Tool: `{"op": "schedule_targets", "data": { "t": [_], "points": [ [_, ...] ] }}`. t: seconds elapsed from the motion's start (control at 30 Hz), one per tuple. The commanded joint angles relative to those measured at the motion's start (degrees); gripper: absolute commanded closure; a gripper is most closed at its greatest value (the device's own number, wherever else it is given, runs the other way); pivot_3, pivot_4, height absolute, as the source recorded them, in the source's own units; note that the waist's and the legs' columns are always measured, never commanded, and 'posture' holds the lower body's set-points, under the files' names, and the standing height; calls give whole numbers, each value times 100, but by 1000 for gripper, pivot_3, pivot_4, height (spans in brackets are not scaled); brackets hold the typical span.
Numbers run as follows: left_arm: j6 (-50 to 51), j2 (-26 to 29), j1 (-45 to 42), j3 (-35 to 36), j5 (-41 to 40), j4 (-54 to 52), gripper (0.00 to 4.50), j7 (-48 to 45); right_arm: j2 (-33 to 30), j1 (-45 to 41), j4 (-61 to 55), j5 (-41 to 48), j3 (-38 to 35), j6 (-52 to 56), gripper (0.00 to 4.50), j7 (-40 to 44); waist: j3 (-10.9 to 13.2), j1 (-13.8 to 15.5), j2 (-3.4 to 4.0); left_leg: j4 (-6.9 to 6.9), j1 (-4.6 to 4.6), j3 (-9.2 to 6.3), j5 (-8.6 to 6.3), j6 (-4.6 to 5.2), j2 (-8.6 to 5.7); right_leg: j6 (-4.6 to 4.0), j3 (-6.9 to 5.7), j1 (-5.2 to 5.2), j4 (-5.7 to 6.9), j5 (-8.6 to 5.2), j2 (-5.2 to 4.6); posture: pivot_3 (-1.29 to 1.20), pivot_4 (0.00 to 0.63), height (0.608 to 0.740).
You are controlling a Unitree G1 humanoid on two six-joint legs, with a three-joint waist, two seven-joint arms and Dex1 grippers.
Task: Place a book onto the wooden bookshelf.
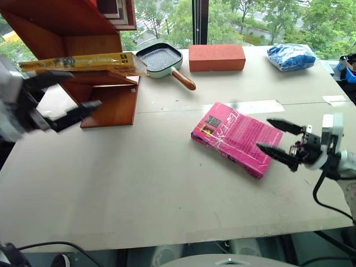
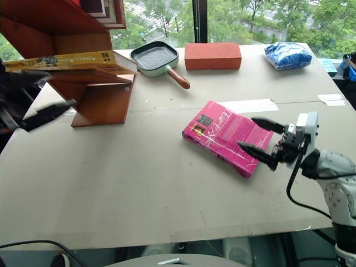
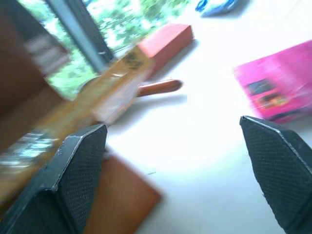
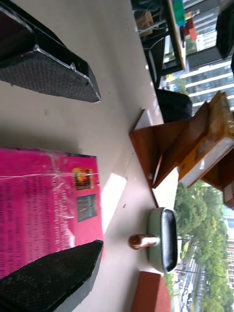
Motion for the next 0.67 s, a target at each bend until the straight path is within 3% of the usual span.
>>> {"op": "schedule_targets", "data": {
  "t": [0.03,0.13,0.3,0.47,0.67],
  "points": [
    [-186,-828,983,-484,197,-407,16,574,131,609,46,-519,-172,-674,0,49,1,-34,-1,-1,5,16,0,0,7,-1,18,-1,3,0,6,0,150,740],
    [-486,-1454,1446,-1003,223,-511,16,884,299,1070,159,-805,-243,-1103,0,-15,-2,7,-16,-3,7,35,-1,-1,29,-8,40,-5,-6,5,21,0,150,740],
    [-1888,-2616,1983,-2596,1384,-176,16,1823,571,1809,708,-1385,-227,-1880,0,-83,-25,133,-15,6,24,59,-1,-1,60,-30,45,22,-34,44,43,0,150,740],
    [-2900,-2965,2635,-3440,1975,-20,16,2024,744,1815,1052,-1574,-245,-2242,0,-294,-26,131,-27,10,44,114,-1,-1,94,-26,75,24,-30,51,44,0,150,740],
    [-3676,-2996,2984,-3681,2187,212,16,2140,748,1758,1246,-1663,-181,-2351,0,-416,-29,138,-20,4,79,149,-2,-1,132,-30,77,45,-34,49,58,0,150,740]
  ]
}}
